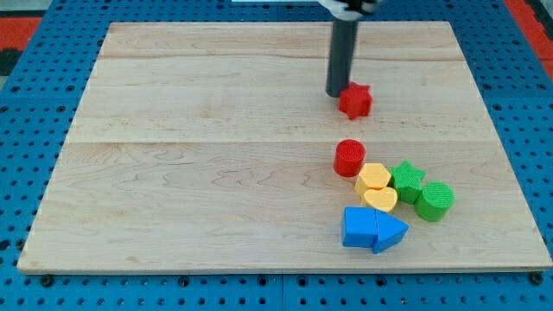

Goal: Push the red star to the red circle

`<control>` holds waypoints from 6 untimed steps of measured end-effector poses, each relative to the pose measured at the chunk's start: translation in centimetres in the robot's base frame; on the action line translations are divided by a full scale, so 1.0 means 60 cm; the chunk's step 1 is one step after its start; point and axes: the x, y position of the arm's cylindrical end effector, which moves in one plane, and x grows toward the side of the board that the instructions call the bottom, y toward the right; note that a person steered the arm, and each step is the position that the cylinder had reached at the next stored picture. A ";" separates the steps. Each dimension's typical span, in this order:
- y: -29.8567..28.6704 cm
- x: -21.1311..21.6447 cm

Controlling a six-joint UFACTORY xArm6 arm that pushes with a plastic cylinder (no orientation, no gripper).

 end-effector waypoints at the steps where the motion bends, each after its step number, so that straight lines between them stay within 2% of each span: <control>1: -0.002 -0.013; 2: 0.013 -0.050; 3: 0.078 -0.018; 6: -0.037 0.097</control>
